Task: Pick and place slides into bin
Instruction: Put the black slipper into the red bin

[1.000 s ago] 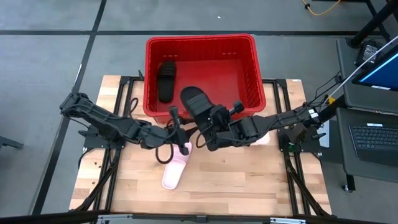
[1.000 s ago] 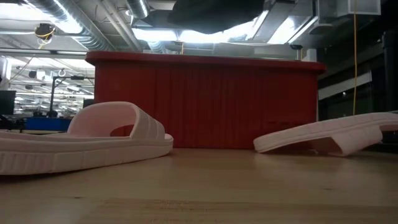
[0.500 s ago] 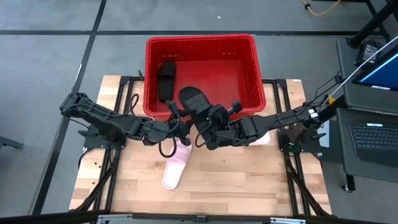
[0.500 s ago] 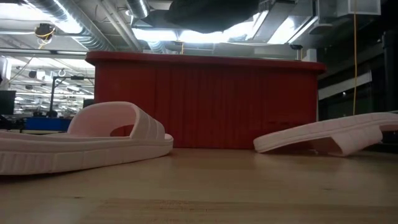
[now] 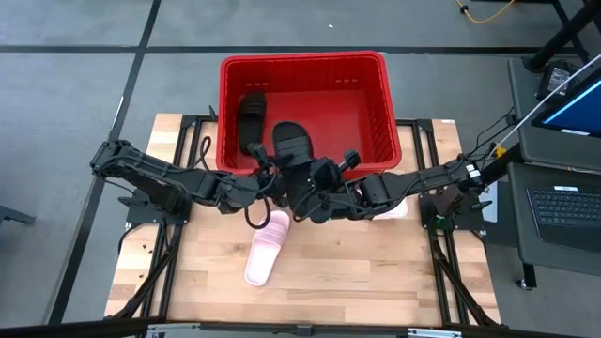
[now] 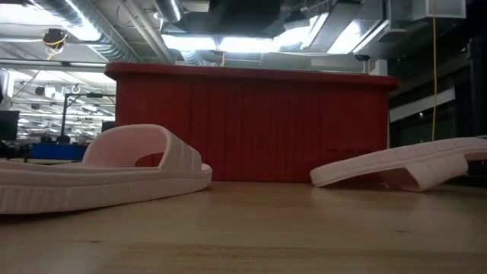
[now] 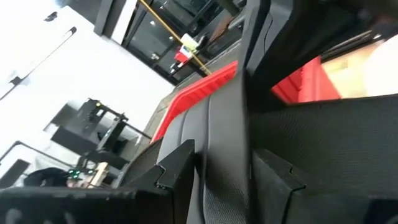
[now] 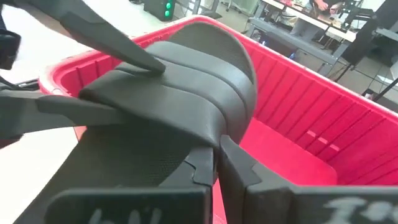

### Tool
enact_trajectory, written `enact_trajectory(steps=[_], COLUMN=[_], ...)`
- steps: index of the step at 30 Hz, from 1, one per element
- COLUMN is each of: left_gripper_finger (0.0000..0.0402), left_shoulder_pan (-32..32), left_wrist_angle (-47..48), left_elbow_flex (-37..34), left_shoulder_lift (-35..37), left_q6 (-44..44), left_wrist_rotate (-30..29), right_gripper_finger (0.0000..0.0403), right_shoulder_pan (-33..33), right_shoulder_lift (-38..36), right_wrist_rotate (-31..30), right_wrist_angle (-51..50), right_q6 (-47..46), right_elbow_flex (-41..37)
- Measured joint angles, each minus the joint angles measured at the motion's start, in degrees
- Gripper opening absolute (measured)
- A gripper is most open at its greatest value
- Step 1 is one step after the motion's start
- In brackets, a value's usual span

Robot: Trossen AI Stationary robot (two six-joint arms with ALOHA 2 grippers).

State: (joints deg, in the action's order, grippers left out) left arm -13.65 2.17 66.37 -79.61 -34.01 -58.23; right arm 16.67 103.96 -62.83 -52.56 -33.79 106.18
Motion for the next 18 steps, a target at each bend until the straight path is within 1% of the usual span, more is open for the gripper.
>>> enact_trajectory(steps=[4,9,14,18], left_gripper_finger=[0.0121,0.0112,0.0094,0.0077], left_shoulder_pan=[0.55,0.98,1.38,1.43], left_wrist_angle=[-0.02,-0.68,-0.66,-0.65], left_elbow_flex=[0.00,0.00,0.00,0.00], left_shoulder_lift=[0.00,0.00,0.00,0.00], left_q6=[-0.27,-0.87,-3.96,-5.51], left_wrist_rotate=[-0.59,-1.00,-3.11,-3.46], right_gripper_finger=[0.0011,0.0011,0.0011,0.0011], right_shoulder_pan=[0.29,0.30,0.30,0.30], right_shoulder_lift=[0.00,0.00,0.00,0.00], right_wrist_rotate=[0.30,2.23,4.45,5.15], right_wrist_angle=[-0.09,-0.22,0.19,0.17], right_q6=[1.31,1.55,1.70,2.76], right_elbow_flex=[0.91,1.31,1.35,1.35])
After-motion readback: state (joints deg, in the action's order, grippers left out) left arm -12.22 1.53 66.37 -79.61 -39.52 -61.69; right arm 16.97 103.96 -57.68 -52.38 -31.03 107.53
